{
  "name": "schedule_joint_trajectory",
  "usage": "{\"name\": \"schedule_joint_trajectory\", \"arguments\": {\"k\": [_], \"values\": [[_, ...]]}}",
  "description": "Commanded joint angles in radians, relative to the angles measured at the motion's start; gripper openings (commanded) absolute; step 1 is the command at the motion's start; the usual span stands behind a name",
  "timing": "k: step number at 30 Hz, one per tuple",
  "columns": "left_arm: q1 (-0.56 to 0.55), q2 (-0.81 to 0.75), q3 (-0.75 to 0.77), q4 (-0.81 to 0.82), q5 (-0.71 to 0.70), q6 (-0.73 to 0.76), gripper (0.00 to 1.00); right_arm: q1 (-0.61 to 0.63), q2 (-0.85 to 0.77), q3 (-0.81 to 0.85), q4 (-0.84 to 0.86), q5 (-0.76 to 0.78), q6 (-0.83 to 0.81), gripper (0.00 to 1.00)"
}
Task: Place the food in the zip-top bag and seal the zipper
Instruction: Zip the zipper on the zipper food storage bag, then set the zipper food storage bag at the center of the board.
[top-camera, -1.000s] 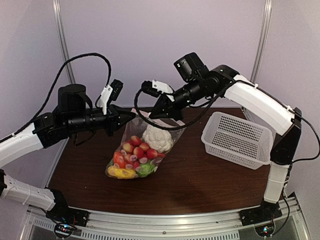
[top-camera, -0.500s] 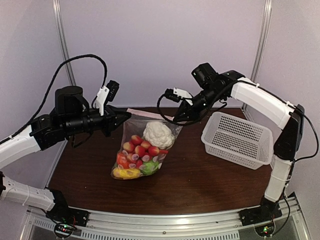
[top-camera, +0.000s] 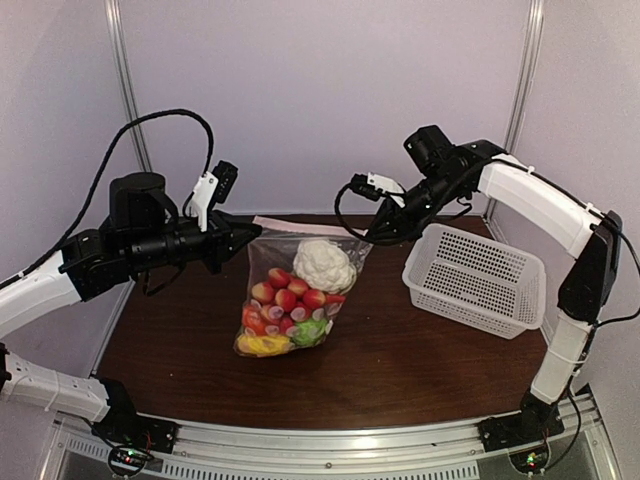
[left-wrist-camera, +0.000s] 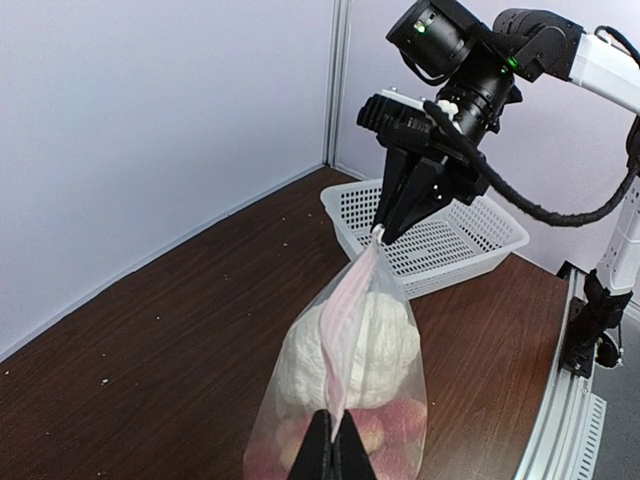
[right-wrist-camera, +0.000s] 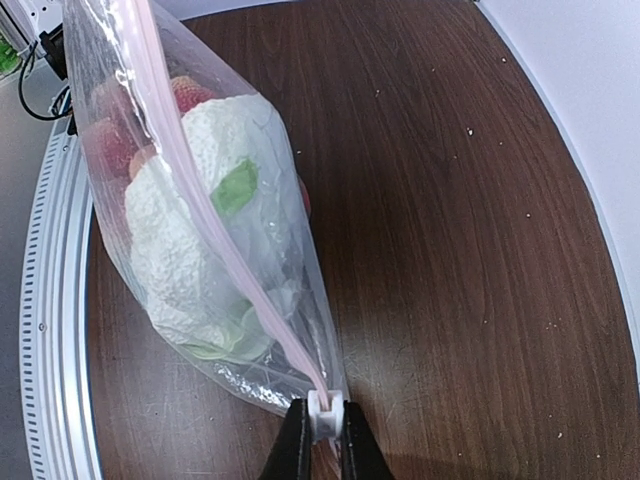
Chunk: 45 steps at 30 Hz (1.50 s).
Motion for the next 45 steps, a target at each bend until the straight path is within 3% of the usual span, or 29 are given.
{"name": "schedule_joint_trajectory", "arguments": {"k": [1,7,13,17,23,28,31,33,36,37,39,40,43,45], "values": [[0.005,-0.057,0.005,0.083,-0.032,0.008,0.0,-0.046,-0.013,-0.021,-0.036,0.093,-0.006,0.01],[0.006,-0.062,0.004,0.081,-0.038,0.008,0.0,-0.051,-0.001,-0.026,-0.039,0.113,-0.021,0.03],[0.005,-0.019,-0.014,0.118,0.061,-0.008,0.0,-0.031,0.01,0.087,-0.122,-0.085,-0.055,0.35],[0.005,0.02,-0.015,0.152,0.127,-0.028,0.0,0.04,0.025,0.133,-0.107,-0.108,-0.053,0.5],[0.005,0.026,-0.018,0.171,0.148,-0.043,0.0,0.148,0.096,0.182,-0.128,-0.072,-0.067,0.59],[0.005,0.022,-0.026,0.174,0.153,-0.044,0.0,0.176,0.139,0.217,-0.088,-0.064,-0.048,0.61],[0.005,0.023,-0.031,0.181,0.153,-0.047,0.0,0.18,0.175,0.247,-0.083,-0.061,-0.048,0.56],[0.005,0.022,-0.032,0.183,0.144,-0.048,0.0,0.181,0.192,0.27,-0.084,-0.056,-0.045,0.4],[0.005,0.026,-0.023,0.163,0.097,-0.042,0.0,0.175,0.2,0.3,-0.062,-0.037,-0.027,0.07],[0.005,0.028,-0.018,0.153,0.074,-0.039,0.0,0.171,0.197,0.308,-0.037,-0.025,-0.01,0.01],[0.006,0.028,-0.011,0.128,-0.018,-0.037,0.0,0.161,0.188,0.325,0.041,0.006,0.037,0.0],[0.007,0.029,-0.005,0.107,-0.083,-0.045,0.07,0.153,0.184,0.339,0.081,0.027,0.062,0.0],[0.009,0.018,0.011,0.057,-0.25,-0.081,0.48,0.127,0.181,0.393,0.226,0.109,0.16,0.0],[0.011,-0.005,0.003,0.049,-0.291,-0.093,0.61,0.106,0.18,0.429,0.319,0.15,0.242,0.0]]}}
